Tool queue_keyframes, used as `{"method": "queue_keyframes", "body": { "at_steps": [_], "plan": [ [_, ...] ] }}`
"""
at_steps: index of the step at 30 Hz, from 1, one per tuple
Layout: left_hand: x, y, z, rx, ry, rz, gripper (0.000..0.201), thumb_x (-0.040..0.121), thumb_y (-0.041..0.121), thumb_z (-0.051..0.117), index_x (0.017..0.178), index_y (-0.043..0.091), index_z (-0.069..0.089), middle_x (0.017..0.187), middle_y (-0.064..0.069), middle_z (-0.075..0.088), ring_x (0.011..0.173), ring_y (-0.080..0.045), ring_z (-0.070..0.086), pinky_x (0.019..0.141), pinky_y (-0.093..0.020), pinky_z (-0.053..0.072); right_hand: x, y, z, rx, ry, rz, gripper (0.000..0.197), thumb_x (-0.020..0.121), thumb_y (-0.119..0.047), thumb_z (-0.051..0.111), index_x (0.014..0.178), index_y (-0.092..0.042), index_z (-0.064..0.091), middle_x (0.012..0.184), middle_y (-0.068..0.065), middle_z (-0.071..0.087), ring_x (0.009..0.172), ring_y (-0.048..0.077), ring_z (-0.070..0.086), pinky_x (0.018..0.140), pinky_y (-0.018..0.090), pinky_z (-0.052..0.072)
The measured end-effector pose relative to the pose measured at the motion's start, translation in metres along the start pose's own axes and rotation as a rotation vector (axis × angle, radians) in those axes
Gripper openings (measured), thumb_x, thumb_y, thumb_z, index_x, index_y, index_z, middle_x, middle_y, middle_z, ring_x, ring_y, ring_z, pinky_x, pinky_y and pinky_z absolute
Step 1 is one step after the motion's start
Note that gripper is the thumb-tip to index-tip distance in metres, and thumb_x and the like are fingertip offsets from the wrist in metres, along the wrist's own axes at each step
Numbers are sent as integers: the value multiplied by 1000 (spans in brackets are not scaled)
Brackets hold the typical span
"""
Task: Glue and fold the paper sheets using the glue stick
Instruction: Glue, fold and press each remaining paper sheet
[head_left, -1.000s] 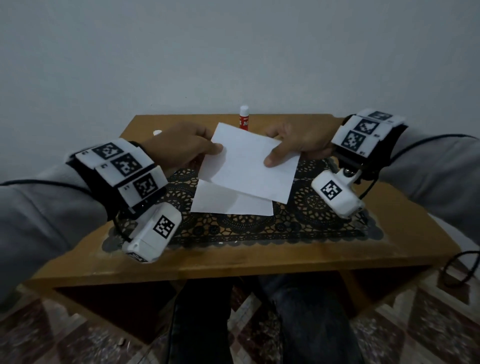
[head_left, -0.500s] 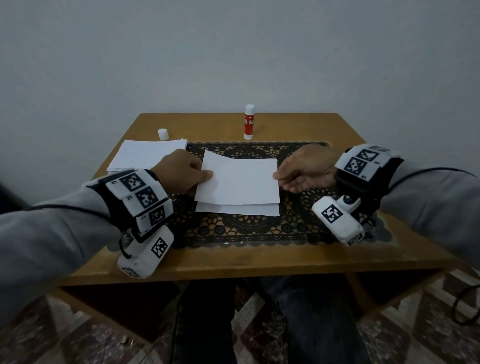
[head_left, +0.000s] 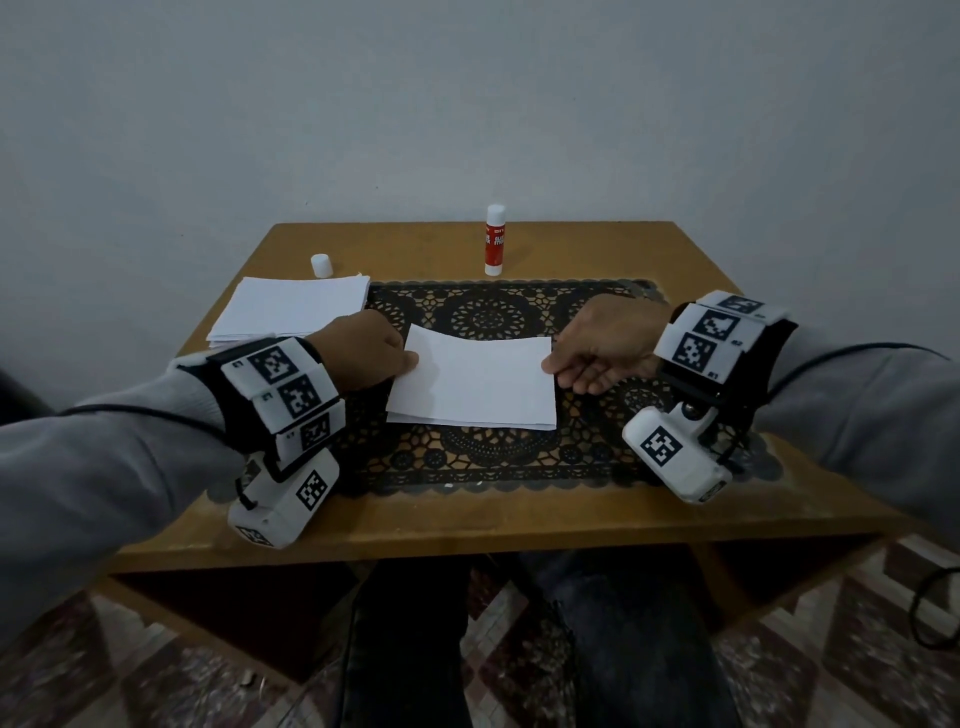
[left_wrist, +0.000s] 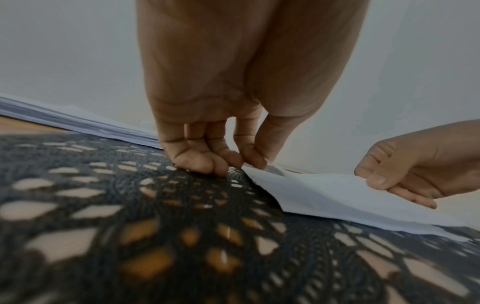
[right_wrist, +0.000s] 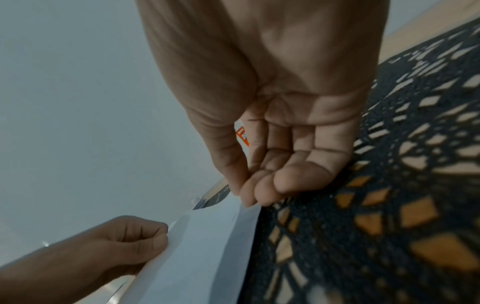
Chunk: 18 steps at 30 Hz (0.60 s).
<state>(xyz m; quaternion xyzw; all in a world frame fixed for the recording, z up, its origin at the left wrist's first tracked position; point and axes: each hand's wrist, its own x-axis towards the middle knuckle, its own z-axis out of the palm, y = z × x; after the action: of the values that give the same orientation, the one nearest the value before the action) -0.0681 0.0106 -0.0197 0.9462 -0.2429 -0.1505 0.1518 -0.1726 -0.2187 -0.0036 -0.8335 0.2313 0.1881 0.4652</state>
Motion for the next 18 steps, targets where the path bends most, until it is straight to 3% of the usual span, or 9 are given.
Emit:
{"method": "queue_keyframes", "body": {
  "at_steps": [6, 18],
  "plan": [
    [0, 0, 2, 25, -1, 11, 40, 94, 27, 56, 58, 11, 52, 65, -4, 50, 62, -14, 45, 56, -25, 34, -3, -1, 5, -49, 38, -12, 11, 88, -8, 68, 92, 2, 67, 69, 10, 64, 55, 15, 56, 56, 23, 48],
    [2, -4, 4, 81, 40, 53, 35, 91, 30, 62, 60, 14, 55, 72, -4, 58, 63, -11, 49, 54, -23, 35, 0, -3, 13, -157, 106, -26, 16, 88, -8, 68, 74, -2, 64, 64, 9, 64, 47, 14, 54, 47, 22, 46]
  ]
}}
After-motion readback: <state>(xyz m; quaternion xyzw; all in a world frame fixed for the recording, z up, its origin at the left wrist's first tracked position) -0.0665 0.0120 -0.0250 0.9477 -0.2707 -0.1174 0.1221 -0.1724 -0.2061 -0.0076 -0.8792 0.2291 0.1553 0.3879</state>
